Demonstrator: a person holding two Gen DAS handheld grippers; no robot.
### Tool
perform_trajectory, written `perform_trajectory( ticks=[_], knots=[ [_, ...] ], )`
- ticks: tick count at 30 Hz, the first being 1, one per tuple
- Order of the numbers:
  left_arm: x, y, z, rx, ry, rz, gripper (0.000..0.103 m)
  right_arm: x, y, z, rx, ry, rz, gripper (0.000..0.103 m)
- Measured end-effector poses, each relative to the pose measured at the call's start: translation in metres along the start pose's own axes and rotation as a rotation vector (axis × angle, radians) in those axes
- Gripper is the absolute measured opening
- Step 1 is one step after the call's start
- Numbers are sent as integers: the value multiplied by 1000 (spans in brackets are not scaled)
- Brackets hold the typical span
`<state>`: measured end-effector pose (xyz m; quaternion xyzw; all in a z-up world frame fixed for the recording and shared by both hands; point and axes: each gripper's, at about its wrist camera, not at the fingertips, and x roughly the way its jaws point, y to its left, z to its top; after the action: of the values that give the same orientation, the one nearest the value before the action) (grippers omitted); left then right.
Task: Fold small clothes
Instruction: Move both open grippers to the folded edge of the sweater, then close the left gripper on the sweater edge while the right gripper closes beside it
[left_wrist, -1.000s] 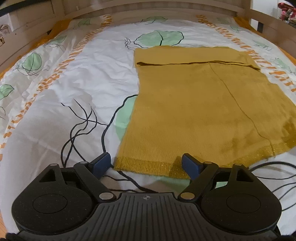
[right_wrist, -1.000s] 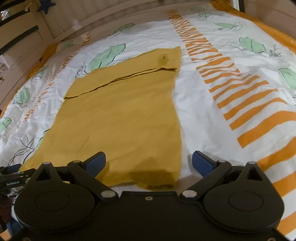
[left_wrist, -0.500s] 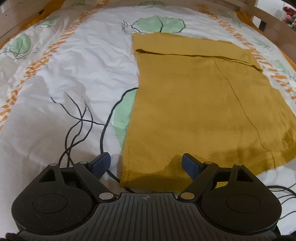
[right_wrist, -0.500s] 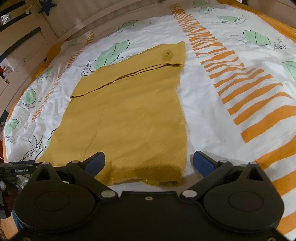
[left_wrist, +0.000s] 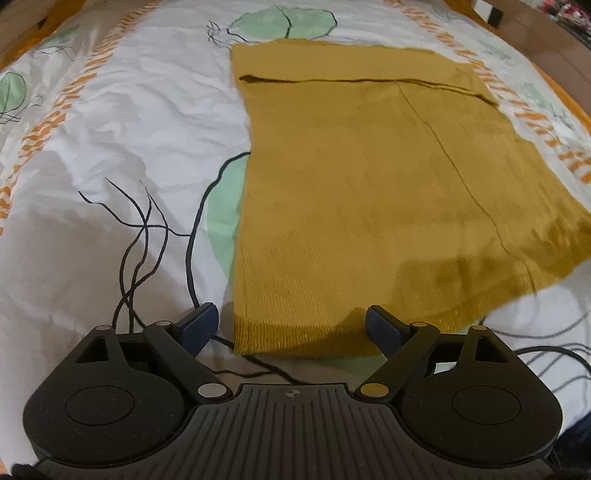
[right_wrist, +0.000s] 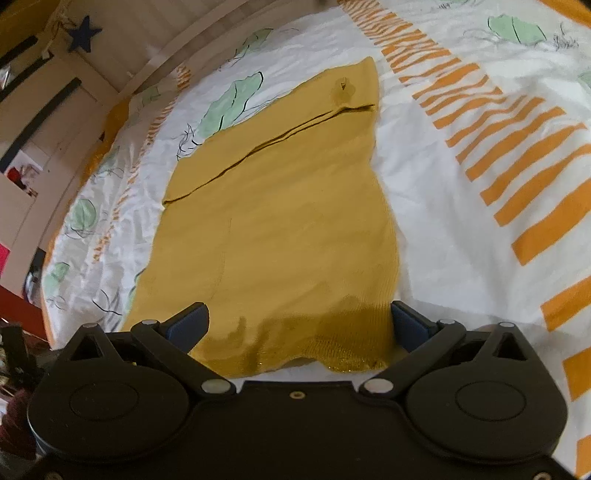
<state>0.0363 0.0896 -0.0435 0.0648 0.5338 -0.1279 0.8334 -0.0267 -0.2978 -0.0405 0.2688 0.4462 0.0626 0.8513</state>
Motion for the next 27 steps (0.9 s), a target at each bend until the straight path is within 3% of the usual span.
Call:
perform_trajectory(
  ticks=[10,16,27],
  knots=[
    [19,6,11,7,46,-88,85,14,0,4,21,36,24,103],
    [14,10,10,-14,34,-106,52,12,-1,5,41,34,47,102],
    [5,16,0,-103,-16,-159,21,9,-5,7,68,35,65,99]
  ],
)
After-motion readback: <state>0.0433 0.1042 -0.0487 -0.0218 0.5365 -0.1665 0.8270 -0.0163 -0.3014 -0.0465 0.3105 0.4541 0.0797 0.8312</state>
